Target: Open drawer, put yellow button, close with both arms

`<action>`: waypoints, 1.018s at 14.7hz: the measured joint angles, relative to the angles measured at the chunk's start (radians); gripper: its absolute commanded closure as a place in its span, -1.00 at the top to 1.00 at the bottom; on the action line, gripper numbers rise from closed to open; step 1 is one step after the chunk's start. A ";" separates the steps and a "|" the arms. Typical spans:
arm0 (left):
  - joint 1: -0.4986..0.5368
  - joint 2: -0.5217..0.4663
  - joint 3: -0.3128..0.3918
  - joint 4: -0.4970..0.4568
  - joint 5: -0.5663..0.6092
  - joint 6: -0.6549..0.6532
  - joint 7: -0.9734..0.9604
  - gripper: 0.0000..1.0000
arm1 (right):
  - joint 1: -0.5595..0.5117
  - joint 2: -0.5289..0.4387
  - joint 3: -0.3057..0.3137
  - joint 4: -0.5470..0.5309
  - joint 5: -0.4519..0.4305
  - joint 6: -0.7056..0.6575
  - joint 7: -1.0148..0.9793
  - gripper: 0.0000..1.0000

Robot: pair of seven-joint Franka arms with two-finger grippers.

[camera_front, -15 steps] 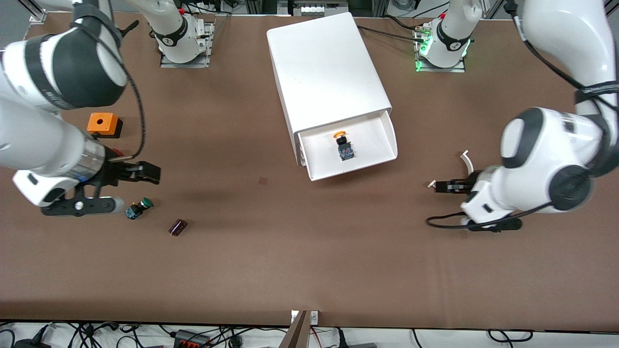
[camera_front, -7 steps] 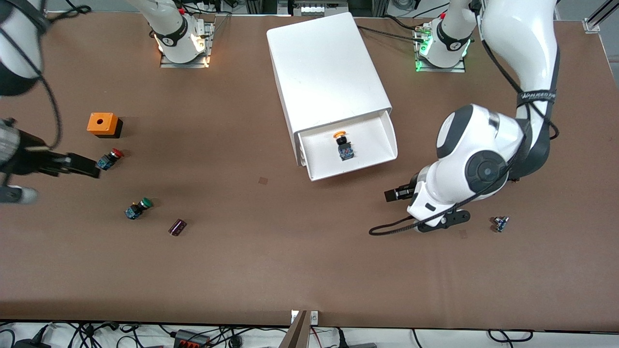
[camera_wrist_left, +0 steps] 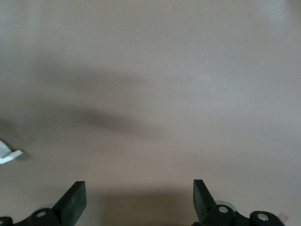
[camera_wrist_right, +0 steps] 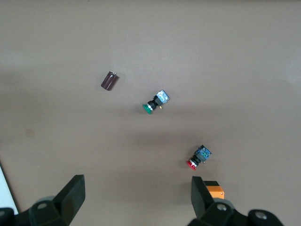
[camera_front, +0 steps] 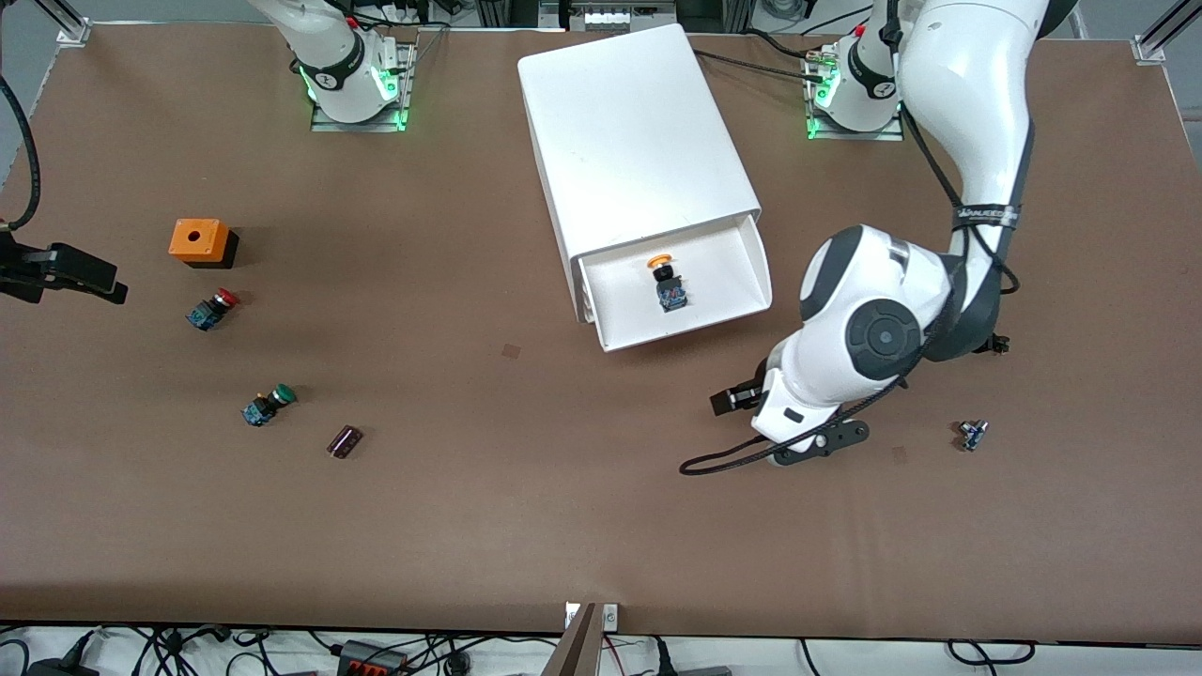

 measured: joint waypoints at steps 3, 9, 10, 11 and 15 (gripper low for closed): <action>-0.010 0.023 0.001 -0.002 0.000 0.075 -0.015 1.00 | 0.000 -0.023 0.000 -0.049 -0.012 0.027 0.000 1.00; -0.055 0.040 -0.002 -0.037 0.000 0.094 -0.158 1.00 | 0.000 -0.198 0.000 -0.294 -0.022 0.105 0.009 1.00; -0.064 0.038 -0.003 -0.037 0.000 0.055 -0.160 1.00 | 0.000 -0.213 0.001 -0.311 -0.022 0.104 0.015 1.00; -0.073 0.033 -0.004 -0.037 0.000 0.007 -0.160 1.00 | 0.000 -0.223 0.001 -0.321 -0.022 0.104 0.017 1.00; -0.107 0.000 -0.012 -0.036 0.000 -0.127 -0.160 1.00 | 0.000 -0.229 0.002 -0.332 -0.022 0.104 0.018 1.00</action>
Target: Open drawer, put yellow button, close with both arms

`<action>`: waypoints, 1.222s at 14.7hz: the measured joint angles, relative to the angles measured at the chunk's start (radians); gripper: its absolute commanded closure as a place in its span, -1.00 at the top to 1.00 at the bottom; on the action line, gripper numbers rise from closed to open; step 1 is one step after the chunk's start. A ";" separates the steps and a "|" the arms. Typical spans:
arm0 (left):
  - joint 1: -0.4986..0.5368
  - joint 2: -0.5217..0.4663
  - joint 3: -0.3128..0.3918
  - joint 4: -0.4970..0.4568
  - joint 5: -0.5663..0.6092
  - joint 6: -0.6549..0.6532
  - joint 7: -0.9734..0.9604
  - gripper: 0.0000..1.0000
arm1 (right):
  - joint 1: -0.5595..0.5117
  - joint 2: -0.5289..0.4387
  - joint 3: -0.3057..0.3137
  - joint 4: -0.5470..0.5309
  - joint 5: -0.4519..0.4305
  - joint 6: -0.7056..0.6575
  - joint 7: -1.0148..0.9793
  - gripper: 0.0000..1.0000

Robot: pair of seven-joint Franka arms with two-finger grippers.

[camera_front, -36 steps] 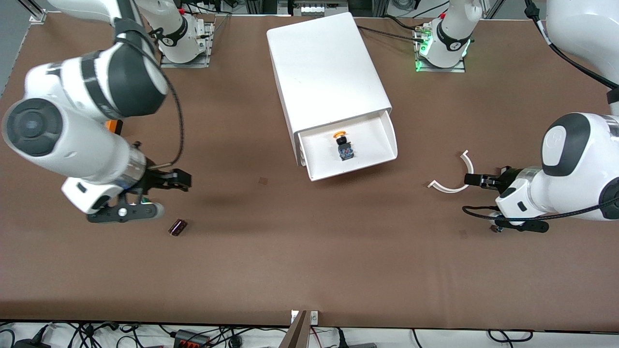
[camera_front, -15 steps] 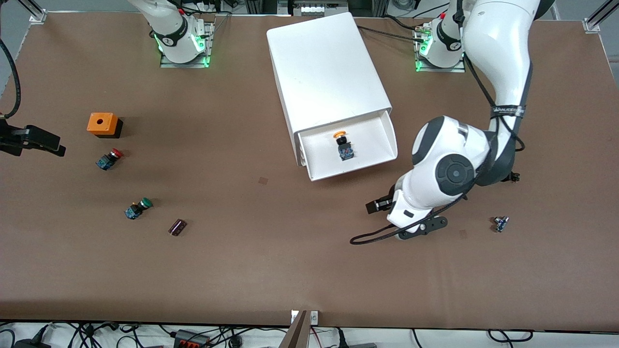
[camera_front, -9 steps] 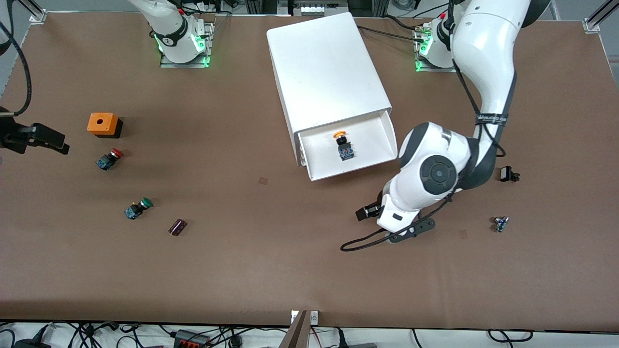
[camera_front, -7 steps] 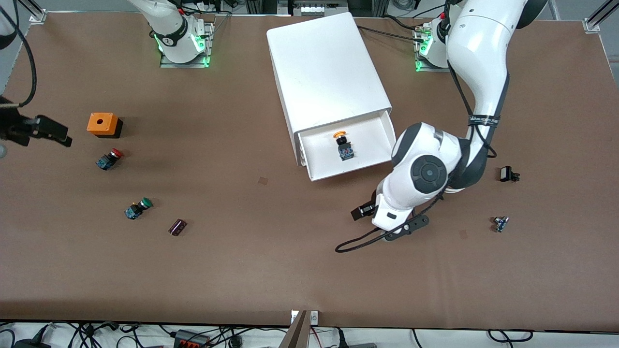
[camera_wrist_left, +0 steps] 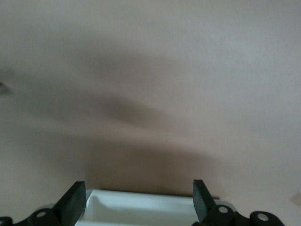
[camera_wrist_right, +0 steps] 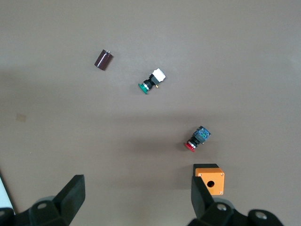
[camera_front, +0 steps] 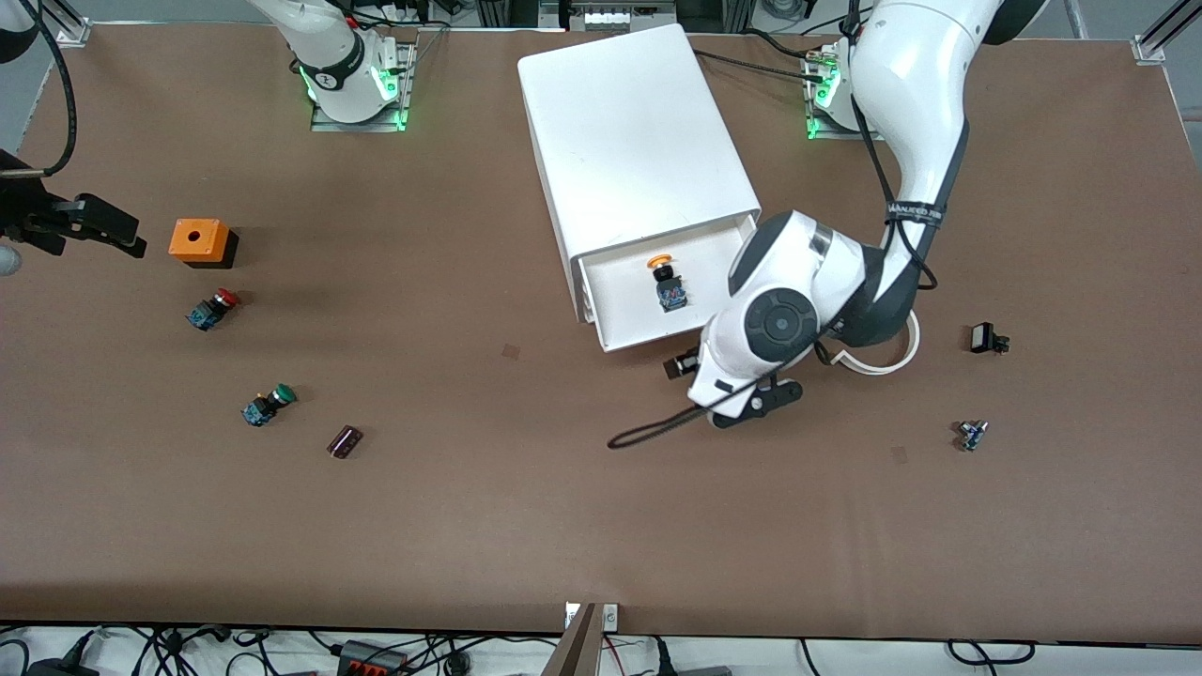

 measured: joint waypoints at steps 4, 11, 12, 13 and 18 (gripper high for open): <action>-0.053 -0.009 -0.006 -0.001 0.000 -0.065 0.000 1.00 | 0.000 0.000 0.002 -0.002 0.000 0.000 0.000 1.00; -0.065 -0.012 -0.094 -0.011 0.000 -0.198 0.000 1.00 | 0.000 0.000 0.002 -0.003 0.000 0.000 0.000 1.00; -0.065 -0.012 -0.104 -0.012 0.000 -0.210 0.000 1.00 | 0.000 0.000 0.002 -0.003 0.000 0.001 0.000 1.00; -0.065 -0.013 -0.110 -0.012 0.000 -0.218 0.000 1.00 | 0.000 0.000 0.002 -0.003 0.000 0.001 0.000 1.00; -0.060 -0.013 -0.116 -0.013 0.000 -0.226 0.000 1.00 | 0.000 0.000 0.002 -0.003 0.000 0.002 0.000 1.00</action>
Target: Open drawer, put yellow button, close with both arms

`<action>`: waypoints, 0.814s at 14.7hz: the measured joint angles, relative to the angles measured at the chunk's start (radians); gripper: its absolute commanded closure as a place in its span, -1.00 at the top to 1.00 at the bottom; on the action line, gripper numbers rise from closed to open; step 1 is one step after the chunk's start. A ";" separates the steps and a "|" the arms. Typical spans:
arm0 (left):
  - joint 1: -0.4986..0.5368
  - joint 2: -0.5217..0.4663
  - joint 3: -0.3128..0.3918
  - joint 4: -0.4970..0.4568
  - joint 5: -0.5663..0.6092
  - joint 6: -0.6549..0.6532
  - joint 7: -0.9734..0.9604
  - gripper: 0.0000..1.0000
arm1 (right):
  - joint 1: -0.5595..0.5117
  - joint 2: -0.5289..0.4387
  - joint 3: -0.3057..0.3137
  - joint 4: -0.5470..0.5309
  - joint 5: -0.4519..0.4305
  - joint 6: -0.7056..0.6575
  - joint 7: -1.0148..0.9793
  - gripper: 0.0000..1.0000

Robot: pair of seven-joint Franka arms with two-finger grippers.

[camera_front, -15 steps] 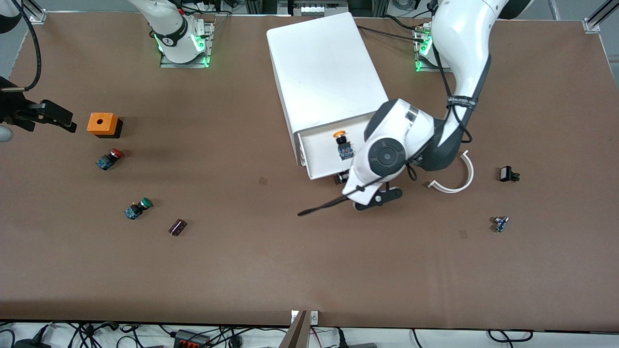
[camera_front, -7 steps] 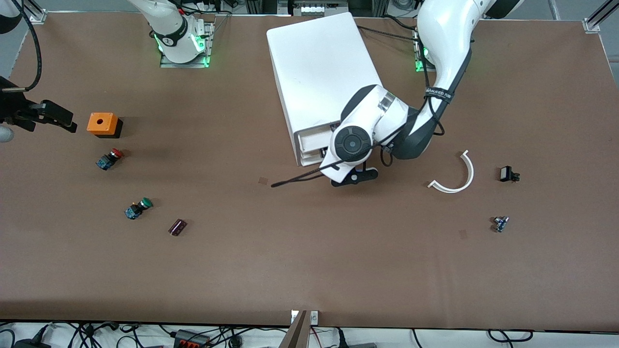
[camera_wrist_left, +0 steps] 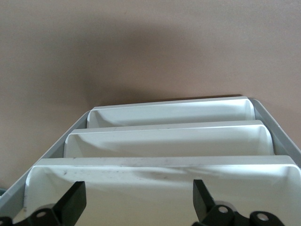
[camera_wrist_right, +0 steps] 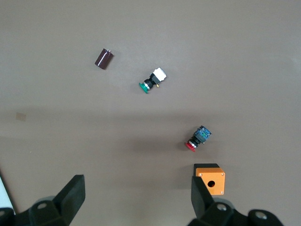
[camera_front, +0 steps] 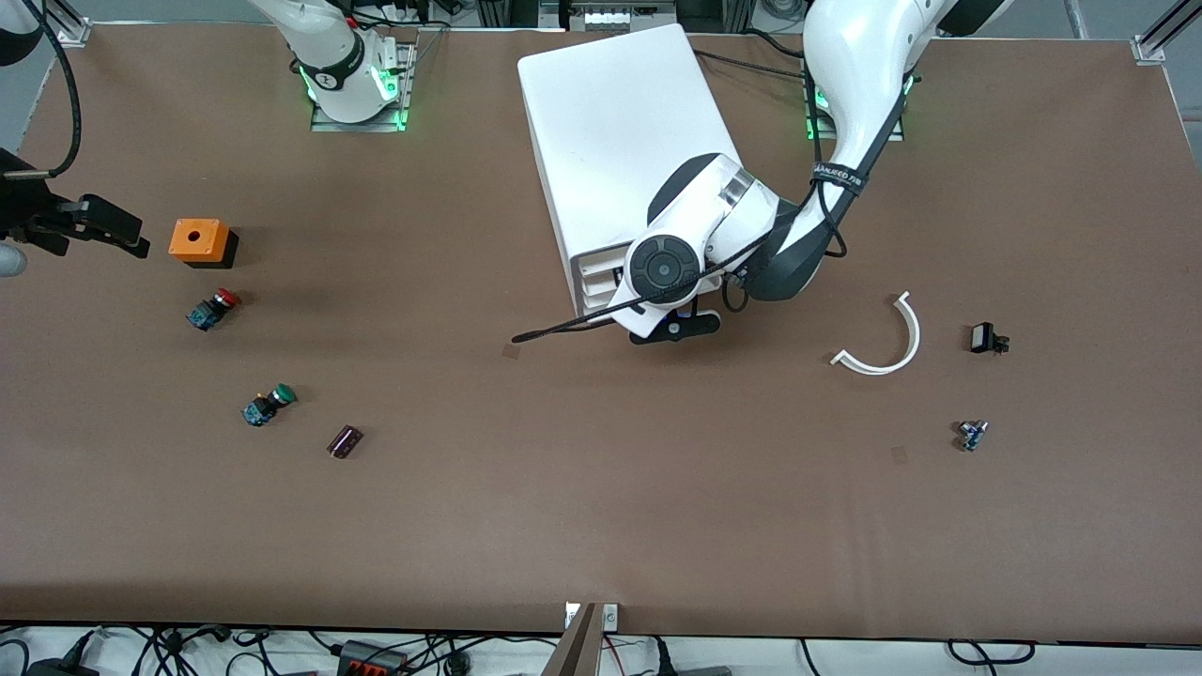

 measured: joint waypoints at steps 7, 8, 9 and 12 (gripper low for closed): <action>0.234 -0.095 0.012 0.010 0.098 -0.001 0.238 1.00 | 0.000 0.000 0.000 -0.001 0.000 0.000 0.000 1.00; 0.273 -0.124 0.013 0.011 0.106 -0.003 0.293 1.00 | 0.000 0.000 0.000 -0.001 0.000 0.000 0.000 1.00; 0.310 -0.152 0.014 0.011 0.110 -0.007 0.342 1.00 | 0.000 0.000 0.000 -0.002 0.000 0.000 0.000 1.00; 0.408 -0.231 0.013 0.014 0.111 -0.083 0.450 1.00 | 0.000 0.000 0.001 -0.002 0.000 0.000 0.000 1.00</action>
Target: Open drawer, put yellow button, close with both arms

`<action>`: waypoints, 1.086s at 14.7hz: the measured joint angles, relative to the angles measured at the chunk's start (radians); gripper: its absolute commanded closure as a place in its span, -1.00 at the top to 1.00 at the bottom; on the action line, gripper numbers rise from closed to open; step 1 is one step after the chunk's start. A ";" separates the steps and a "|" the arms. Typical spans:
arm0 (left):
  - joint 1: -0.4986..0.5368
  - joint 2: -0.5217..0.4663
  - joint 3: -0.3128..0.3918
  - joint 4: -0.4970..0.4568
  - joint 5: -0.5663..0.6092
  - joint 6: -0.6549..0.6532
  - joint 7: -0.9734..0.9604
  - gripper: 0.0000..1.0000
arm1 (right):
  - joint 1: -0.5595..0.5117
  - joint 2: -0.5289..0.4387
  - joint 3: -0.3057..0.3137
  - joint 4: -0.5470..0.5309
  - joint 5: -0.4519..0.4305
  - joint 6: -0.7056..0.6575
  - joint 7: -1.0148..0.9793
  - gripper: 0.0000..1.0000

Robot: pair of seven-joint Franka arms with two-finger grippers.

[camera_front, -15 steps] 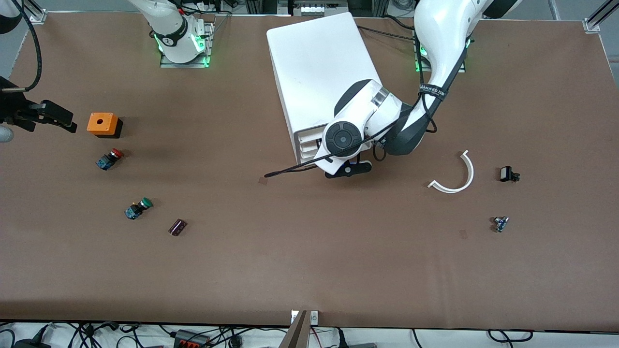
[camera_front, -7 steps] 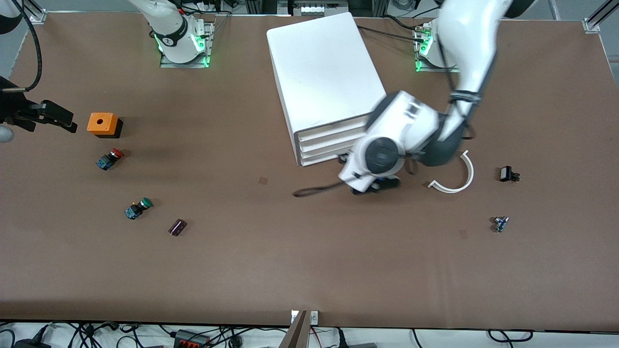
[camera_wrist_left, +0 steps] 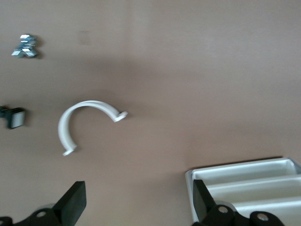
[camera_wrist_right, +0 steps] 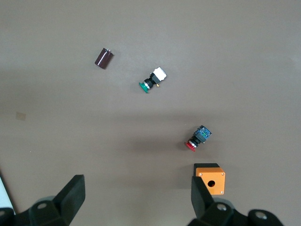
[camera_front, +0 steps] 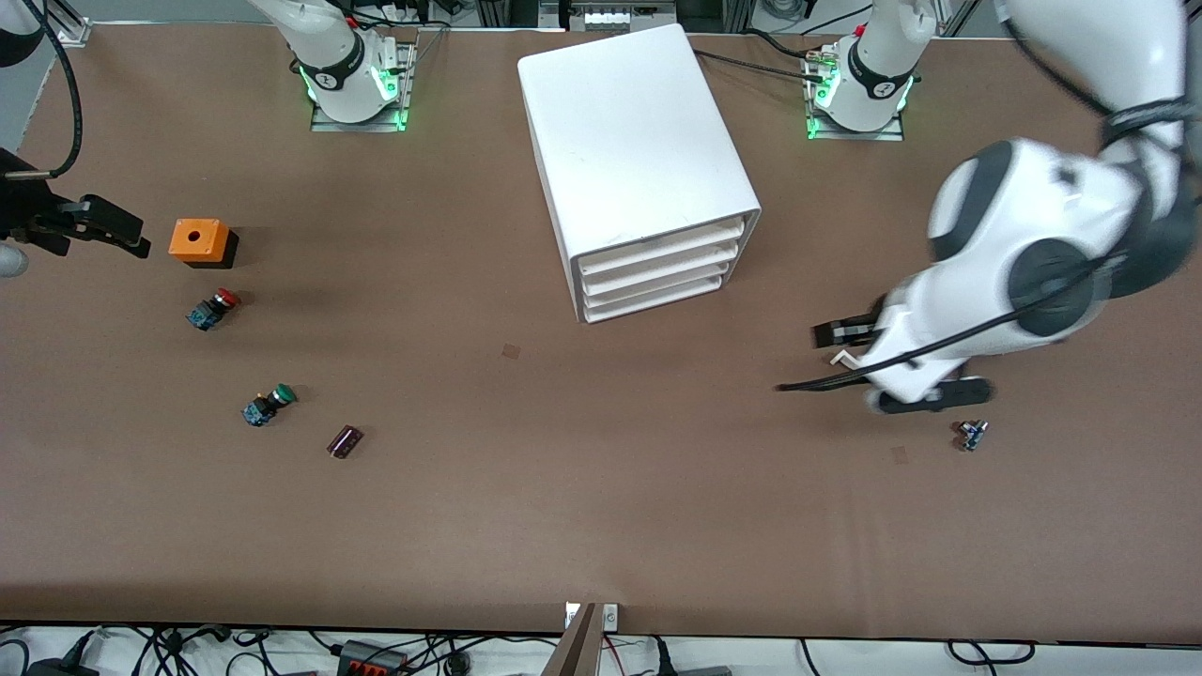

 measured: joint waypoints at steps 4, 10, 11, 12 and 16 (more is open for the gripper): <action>0.049 -0.086 0.002 0.006 0.000 -0.086 0.149 1.00 | 0.000 0.000 0.000 0.000 0.000 0.000 0.000 1.00; 0.059 -0.313 0.132 -0.217 -0.001 0.079 0.374 1.00 | 0.000 0.000 0.001 -0.001 0.000 0.001 0.000 1.00; 0.059 -0.361 0.139 -0.288 -0.001 0.141 0.392 1.00 | 0.000 0.000 0.002 -0.001 0.000 0.001 0.000 1.00; 0.058 -0.403 0.141 -0.349 -0.001 0.185 0.408 1.00 | 0.000 0.001 0.002 -0.001 0.000 0.002 0.000 1.00; 0.045 -0.483 0.139 -0.454 -0.001 0.219 0.423 1.00 | 0.000 0.001 0.002 -0.003 0.000 0.014 0.000 1.00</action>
